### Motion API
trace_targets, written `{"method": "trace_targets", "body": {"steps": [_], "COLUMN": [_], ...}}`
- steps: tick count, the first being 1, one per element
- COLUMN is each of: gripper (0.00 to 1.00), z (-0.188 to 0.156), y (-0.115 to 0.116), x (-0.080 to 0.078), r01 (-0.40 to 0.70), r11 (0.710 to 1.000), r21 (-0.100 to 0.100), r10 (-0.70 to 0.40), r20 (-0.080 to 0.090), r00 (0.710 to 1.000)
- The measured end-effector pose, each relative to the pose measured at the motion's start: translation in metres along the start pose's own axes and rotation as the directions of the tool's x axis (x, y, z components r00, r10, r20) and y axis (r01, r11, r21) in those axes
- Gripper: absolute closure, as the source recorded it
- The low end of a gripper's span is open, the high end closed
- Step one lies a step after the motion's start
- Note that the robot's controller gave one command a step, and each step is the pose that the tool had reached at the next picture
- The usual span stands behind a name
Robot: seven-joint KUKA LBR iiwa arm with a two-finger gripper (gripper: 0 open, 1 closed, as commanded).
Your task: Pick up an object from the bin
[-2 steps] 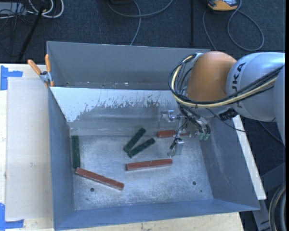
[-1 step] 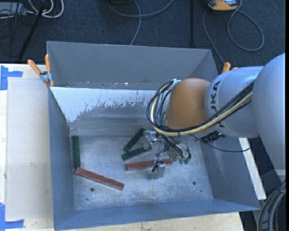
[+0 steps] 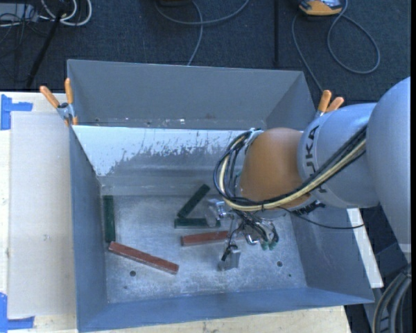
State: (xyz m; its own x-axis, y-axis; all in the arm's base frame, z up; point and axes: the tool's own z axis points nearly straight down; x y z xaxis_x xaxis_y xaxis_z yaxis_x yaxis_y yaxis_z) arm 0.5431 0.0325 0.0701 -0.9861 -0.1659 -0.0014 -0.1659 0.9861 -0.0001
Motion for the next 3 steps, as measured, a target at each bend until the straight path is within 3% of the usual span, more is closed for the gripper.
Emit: {"method": "trace_targets", "body": {"steps": [1, 2, 3], "gripper": [1.00, 1.00, 1.00], "z": [-0.004, -0.009, -0.001], "y": [0.000, -0.037, -0.020], "x": [-0.004, 0.032, 0.037], "r01": [0.002, 0.569, 0.462], "r11": [1.000, 0.823, 0.887], "r21": [0.001, -0.002, 0.000], "r10": [-0.002, -0.569, -0.462], "r20": [0.011, -0.004, -0.001], "r00": [1.000, 0.822, 0.887]}}
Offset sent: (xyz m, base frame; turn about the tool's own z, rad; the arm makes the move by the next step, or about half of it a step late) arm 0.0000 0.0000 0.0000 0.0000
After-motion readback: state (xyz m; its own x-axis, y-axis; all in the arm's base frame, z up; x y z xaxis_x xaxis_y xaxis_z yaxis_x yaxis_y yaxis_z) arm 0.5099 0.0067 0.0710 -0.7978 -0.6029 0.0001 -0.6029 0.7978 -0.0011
